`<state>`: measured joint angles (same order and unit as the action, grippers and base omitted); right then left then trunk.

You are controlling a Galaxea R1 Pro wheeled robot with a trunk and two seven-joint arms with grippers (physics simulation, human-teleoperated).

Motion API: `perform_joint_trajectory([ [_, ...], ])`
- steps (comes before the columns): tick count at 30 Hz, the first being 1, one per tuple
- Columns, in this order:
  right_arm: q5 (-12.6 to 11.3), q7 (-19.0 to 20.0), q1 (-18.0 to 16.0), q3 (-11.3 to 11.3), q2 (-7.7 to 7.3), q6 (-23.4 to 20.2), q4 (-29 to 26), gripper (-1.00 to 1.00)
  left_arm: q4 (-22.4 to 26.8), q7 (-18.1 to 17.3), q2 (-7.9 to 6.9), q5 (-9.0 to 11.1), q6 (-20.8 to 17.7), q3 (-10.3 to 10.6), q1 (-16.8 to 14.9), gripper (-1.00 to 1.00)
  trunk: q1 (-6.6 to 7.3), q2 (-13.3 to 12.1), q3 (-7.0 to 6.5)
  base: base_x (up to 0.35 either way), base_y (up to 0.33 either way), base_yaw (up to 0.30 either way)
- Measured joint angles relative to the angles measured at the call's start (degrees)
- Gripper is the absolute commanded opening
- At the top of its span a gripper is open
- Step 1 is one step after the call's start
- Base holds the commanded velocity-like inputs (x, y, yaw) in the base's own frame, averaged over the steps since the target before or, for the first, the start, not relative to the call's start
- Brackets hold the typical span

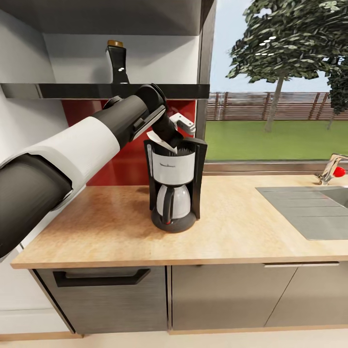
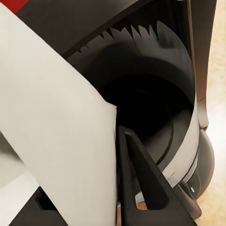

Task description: Set up a coffee station on the kitchen countertop: keep the coffee maker on the countertop, move the bottle of coffee from the kitchen shelf to the counter next to the coffee maker, place a paper coffee filter on top of the coffee maker, put the saucer next to the coffee maker with the coffee cup on the saucer, and place the electric kettle next to the coffee maker.

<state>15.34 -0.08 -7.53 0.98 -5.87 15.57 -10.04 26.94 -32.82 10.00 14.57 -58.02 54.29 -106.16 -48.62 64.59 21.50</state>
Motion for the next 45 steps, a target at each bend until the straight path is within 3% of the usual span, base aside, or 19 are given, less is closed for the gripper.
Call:
perform_joint_trajectory([
  [11, 0.0, 0.0, 0.0, 0.0, 0.0, 0.0, 0.0, 1.0, 0.0, 0.0, 0.0, 0.0, 0.0, 0.0, 0.0, -1.0, 0.0, 0.0, 0.0, 0.0, 0.0, 0.0],
  [12, 0.0, 0.0, 0.0, 0.0, 0.0, 0.0, 0.0, 1.0, 0.0, 0.0, 0.0, 0.0, 0.0, 0.0, 0.0, 1.0, 0.0, 0.0, 0.0, 0.0, 0.0, 0.0],
  [45, 0.0, 0.0, 0.0, 0.0, 0.0, 0.0, 0.0, 1.0, 0.0, 0.0, 0.0, 0.0, 0.0, 0.0, 0.0, 1.0, 0.0, 0.0, 0.0, 0.0, 0.0, 0.0],
])
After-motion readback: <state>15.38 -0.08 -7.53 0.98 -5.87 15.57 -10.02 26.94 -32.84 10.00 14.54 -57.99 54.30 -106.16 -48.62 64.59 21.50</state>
